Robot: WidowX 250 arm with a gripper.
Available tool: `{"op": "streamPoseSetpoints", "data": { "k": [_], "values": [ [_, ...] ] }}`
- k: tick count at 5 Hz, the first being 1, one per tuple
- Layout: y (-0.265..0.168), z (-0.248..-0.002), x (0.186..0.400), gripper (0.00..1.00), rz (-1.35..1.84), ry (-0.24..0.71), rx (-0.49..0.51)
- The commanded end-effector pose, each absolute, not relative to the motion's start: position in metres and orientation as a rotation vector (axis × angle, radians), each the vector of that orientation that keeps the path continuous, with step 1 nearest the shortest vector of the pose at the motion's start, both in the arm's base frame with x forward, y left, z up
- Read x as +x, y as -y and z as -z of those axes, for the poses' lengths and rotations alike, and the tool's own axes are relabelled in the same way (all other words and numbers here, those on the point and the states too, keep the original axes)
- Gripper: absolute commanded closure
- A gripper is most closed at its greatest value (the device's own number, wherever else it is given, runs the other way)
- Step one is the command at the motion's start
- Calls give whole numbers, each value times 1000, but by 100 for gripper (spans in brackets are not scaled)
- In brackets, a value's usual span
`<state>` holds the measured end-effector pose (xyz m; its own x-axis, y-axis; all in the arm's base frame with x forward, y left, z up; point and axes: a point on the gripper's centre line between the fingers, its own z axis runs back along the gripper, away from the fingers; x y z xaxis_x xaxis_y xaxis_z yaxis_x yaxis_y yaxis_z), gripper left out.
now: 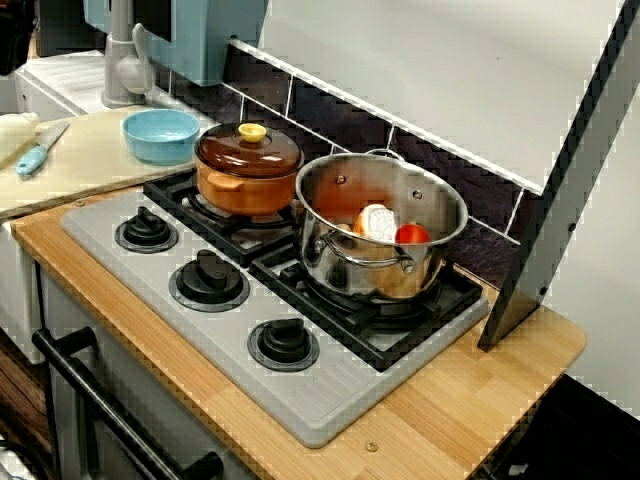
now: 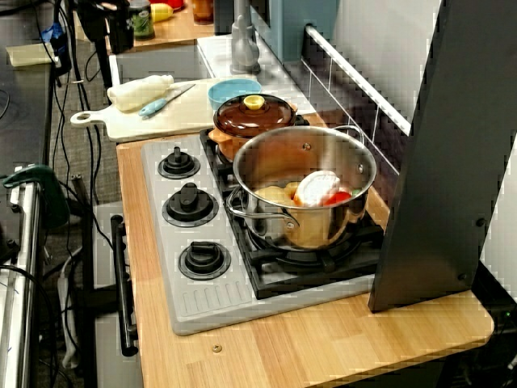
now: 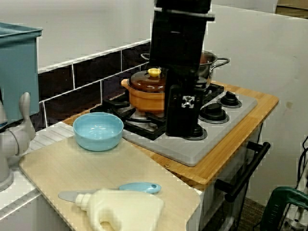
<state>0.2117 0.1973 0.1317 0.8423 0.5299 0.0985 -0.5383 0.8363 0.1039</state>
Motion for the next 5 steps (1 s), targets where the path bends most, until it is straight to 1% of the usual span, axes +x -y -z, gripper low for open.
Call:
{"op": "streamPoseSetpoints", "data": {
  "k": [1, 3, 5],
  "values": [
    [-229, -131, 222, 0, -573, 60, 202],
    [-252, -113, 225, 0, -534, -27, 240],
    [-256, -99, 233, 0, -474, -29, 256]
  ]
}}
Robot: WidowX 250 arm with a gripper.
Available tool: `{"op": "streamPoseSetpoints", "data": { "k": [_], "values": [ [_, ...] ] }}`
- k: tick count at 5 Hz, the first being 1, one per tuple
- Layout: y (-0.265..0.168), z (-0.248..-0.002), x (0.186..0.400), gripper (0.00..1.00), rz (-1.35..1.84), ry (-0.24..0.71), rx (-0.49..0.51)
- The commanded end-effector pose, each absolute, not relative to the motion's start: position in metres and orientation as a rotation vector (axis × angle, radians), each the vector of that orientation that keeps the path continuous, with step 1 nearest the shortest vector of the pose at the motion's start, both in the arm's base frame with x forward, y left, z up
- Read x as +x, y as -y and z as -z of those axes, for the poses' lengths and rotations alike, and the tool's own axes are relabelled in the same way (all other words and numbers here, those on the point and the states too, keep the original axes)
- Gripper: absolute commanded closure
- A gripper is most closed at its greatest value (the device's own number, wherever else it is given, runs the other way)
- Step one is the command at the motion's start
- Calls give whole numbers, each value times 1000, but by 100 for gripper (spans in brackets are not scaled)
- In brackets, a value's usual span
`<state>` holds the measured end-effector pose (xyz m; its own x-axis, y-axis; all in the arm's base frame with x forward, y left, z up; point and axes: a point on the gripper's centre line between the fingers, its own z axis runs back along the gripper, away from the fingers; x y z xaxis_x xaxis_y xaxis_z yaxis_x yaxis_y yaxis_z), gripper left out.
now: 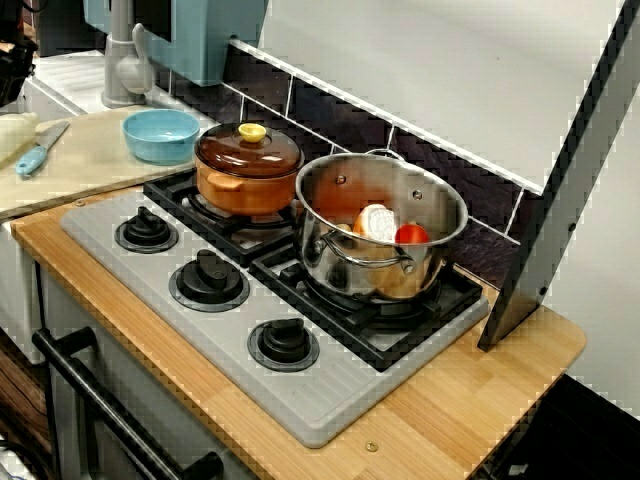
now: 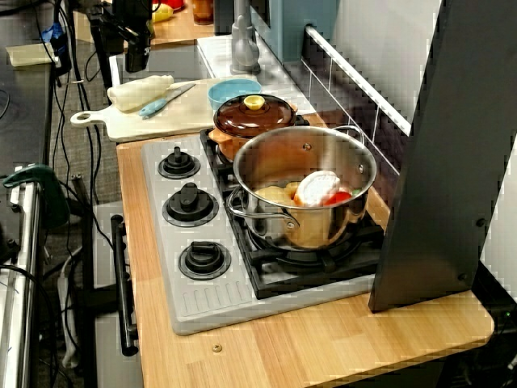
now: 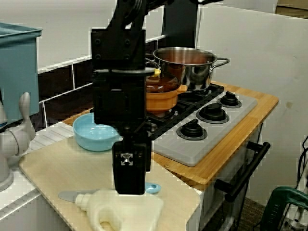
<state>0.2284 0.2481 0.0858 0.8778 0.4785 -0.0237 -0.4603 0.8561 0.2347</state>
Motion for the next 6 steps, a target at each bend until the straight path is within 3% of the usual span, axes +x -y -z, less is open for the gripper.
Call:
{"op": "streamPoseSetpoints", "data": {
  "k": [1, 4, 6],
  "values": [
    [-257, -95, 239, 0, -454, -18, 255],
    [-261, -96, 259, 0, -298, -8, 116],
    [-266, -89, 265, 0, -276, -17, 104]
  ]
}}
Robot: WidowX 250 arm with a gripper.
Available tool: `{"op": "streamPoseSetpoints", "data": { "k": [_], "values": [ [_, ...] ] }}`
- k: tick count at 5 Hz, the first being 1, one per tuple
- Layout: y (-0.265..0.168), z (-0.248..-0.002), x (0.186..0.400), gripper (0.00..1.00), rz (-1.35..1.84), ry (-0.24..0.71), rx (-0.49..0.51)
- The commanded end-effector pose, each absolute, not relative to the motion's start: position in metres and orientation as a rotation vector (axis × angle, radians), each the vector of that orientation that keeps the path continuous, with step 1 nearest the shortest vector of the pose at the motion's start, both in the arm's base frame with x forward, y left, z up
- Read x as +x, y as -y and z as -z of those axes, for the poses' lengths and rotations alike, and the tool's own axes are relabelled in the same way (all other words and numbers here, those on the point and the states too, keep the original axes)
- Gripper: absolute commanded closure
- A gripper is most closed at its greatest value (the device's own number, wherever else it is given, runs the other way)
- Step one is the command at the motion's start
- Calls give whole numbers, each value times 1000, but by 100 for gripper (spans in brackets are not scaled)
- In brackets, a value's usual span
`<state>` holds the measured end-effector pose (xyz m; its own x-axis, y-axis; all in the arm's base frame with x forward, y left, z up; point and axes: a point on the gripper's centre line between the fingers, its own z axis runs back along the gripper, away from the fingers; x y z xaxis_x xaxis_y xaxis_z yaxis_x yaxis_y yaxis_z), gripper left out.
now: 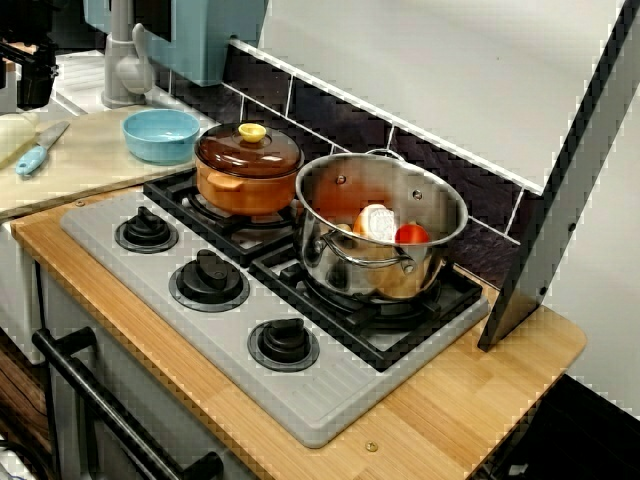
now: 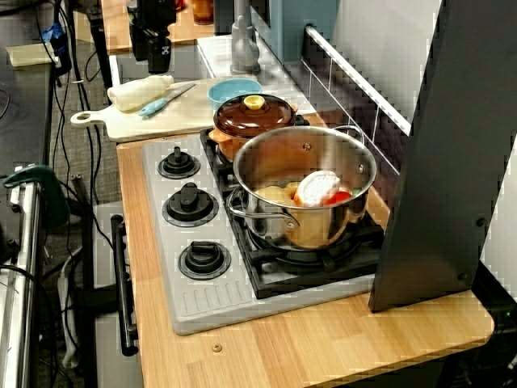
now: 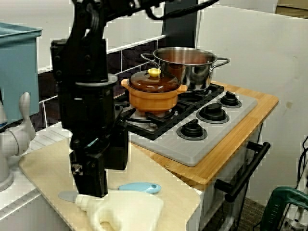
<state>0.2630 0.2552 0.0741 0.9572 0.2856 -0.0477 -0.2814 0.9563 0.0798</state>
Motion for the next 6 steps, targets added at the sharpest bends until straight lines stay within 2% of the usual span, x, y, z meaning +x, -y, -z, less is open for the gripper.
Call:
{"op": "streamPoseSetpoints", "data": {
  "k": [1, 6],
  "values": [
    [-268, -83, 265, 0, -309, -8, 113],
    [-278, -79, 277, 0, -364, 24, 6]
  ]
}}
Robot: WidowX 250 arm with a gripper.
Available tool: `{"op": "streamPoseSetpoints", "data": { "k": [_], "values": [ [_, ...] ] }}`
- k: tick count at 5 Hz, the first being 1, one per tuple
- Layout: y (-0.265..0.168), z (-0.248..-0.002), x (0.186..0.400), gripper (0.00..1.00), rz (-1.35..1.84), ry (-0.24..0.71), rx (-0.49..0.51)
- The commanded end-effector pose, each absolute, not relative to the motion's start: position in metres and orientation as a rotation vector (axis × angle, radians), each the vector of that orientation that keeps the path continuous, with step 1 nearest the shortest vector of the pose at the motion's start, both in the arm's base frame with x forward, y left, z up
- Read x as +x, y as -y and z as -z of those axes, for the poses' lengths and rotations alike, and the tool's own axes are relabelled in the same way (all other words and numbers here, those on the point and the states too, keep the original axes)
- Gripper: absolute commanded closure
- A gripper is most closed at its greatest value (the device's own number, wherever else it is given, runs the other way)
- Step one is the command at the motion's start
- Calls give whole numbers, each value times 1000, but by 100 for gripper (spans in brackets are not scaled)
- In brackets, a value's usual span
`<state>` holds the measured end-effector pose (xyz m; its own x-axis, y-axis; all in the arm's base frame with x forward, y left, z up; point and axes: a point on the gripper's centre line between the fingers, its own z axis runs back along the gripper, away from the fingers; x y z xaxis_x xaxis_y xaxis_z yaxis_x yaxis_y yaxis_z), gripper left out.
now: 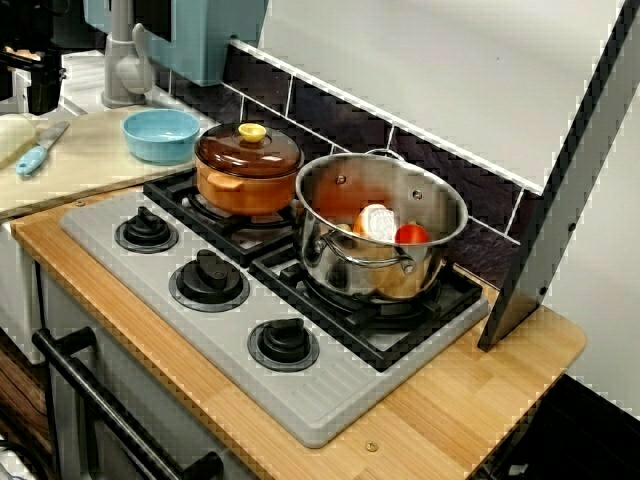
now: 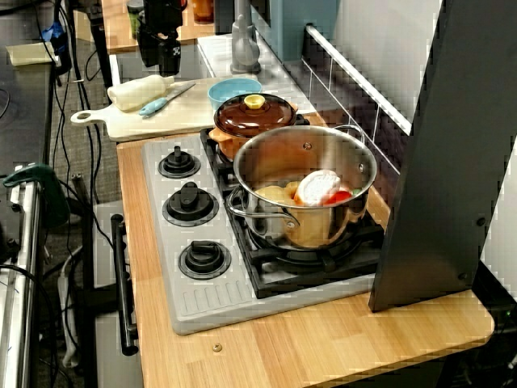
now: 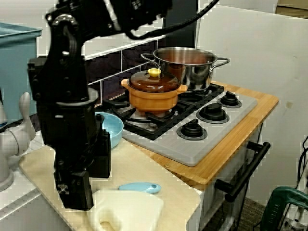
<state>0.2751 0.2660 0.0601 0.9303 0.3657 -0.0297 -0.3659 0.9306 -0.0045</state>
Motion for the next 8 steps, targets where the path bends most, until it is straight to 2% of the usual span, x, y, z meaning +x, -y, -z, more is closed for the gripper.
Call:
{"op": "streamPoseSetpoints", "data": {
  "k": [1, 8],
  "values": [
    [-279, -75, 279, 0, -361, 20, 8],
    [-281, -56, 280, 0, -373, -22, 24]
  ]
}}
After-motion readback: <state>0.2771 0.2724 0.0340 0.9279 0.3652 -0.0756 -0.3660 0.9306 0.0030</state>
